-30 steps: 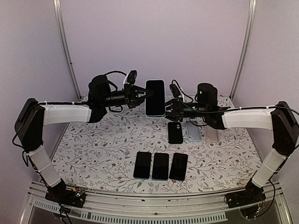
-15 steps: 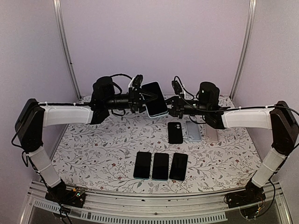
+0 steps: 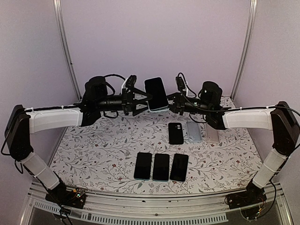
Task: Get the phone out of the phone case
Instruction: Remove the phone case from the phone.
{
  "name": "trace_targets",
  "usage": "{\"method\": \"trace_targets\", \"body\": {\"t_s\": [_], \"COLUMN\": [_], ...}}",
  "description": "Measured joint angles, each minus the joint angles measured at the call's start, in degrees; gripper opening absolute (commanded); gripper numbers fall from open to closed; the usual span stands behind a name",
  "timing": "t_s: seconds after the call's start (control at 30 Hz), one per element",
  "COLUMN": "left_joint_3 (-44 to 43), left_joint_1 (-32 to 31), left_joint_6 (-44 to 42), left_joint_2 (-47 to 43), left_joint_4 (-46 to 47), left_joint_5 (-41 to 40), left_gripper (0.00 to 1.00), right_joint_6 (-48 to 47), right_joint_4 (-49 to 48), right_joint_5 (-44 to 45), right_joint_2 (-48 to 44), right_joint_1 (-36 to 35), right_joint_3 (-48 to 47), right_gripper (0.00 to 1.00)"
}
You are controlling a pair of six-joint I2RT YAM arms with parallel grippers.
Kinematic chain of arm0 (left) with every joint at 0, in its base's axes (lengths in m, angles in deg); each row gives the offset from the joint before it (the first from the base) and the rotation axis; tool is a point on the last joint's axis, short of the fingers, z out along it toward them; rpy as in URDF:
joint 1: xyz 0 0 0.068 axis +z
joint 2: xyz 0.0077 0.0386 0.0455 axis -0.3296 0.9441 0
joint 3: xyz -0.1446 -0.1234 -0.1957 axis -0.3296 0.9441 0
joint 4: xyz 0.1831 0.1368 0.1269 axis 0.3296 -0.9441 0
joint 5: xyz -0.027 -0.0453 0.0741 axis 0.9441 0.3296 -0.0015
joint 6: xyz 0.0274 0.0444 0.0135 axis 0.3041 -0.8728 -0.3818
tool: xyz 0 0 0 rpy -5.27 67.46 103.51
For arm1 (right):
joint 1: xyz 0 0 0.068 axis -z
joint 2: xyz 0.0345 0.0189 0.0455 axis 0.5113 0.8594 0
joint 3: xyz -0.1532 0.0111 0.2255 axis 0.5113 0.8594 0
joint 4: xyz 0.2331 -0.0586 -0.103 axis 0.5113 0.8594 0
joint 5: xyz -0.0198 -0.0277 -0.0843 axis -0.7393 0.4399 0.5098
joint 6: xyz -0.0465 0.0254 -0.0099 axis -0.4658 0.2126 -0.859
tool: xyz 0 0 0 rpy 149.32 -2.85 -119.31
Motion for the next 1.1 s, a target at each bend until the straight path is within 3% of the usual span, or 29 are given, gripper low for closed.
{"method": "trace_targets", "body": {"t_s": [0.3,0.6,1.1], "left_joint_3": [4.7,7.45,7.48], "left_joint_1": [0.79,0.52,-0.2], "left_joint_6": [-0.33,3.67,9.14], "left_joint_2": [-5.2,-6.49,-6.49], "left_joint_4": [-1.27,5.16,10.01], "left_joint_5": [-0.13,1.57,-3.67], "left_gripper": [0.83,0.84,0.84], "right_joint_6": [-1.25,-3.08,-9.29], "right_joint_4": [-5.92,-11.52,-12.37], "right_joint_5": [5.07,10.27,19.34], "right_joint_2": [1.6,2.73,5.51], "right_joint_1": [0.37,-0.63,-5.99], "right_joint_3": [0.0,-0.13,-3.74], "right_gripper": [0.0,0.0,0.0]}}
